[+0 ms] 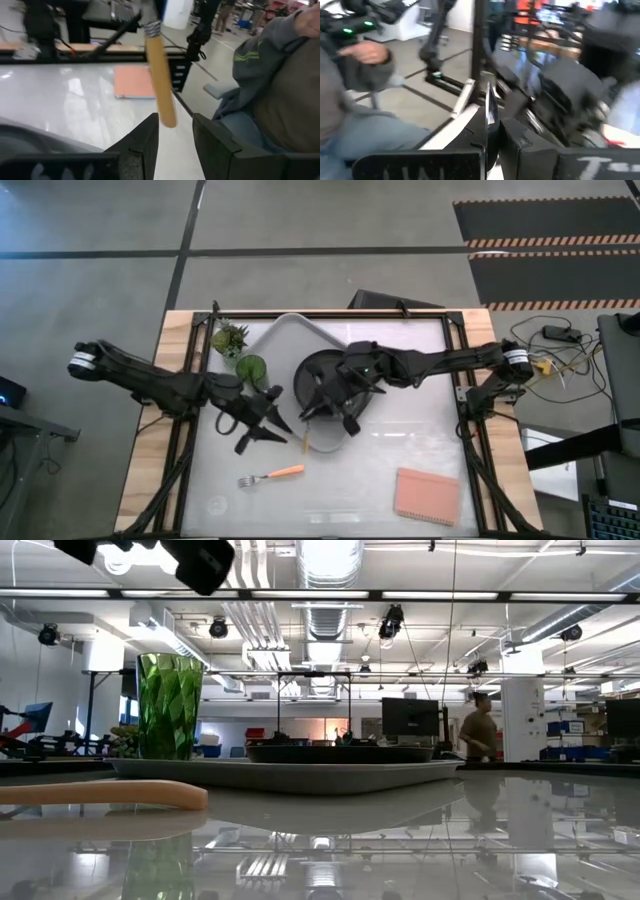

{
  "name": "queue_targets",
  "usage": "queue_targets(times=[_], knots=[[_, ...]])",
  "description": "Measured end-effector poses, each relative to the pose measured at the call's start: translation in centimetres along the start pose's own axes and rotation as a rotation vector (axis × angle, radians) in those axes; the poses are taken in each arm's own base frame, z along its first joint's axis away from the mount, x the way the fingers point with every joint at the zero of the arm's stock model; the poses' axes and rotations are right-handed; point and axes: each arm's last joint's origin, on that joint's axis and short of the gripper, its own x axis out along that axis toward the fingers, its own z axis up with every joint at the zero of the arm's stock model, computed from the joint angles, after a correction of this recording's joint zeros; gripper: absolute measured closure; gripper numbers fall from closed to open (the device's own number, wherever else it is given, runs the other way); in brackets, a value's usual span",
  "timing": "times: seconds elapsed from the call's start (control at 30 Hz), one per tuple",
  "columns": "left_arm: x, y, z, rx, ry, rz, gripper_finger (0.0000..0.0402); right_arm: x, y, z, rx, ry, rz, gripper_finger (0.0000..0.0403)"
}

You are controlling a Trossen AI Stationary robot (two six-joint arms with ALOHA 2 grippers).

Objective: Pick and place plate/cup/fork/spoon on tray
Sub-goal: Put the orange spoon on the gray tray

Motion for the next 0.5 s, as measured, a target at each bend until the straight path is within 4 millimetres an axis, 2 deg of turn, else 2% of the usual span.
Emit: queue_targets(times=[0.17,0.33,0.5], knots=[[-2.8,-0.7,1.4,0.090,-0.084,0.111,0.0300,-2.6,-1.4,1.1,0.032,0.064,-0.308,0.0392],[-5.7,-0.6,2.3,0.114,-0.212,0.477,0.0299,-4.8,-3.4,1.1,0.071,0.110,-0.591,0.0392],[-8.5,-0.5,2.0,0.075,-0.328,0.751,0.0299,-7.0,-6.6,0.3,0.170,0.083,-0.732,0.0392]])
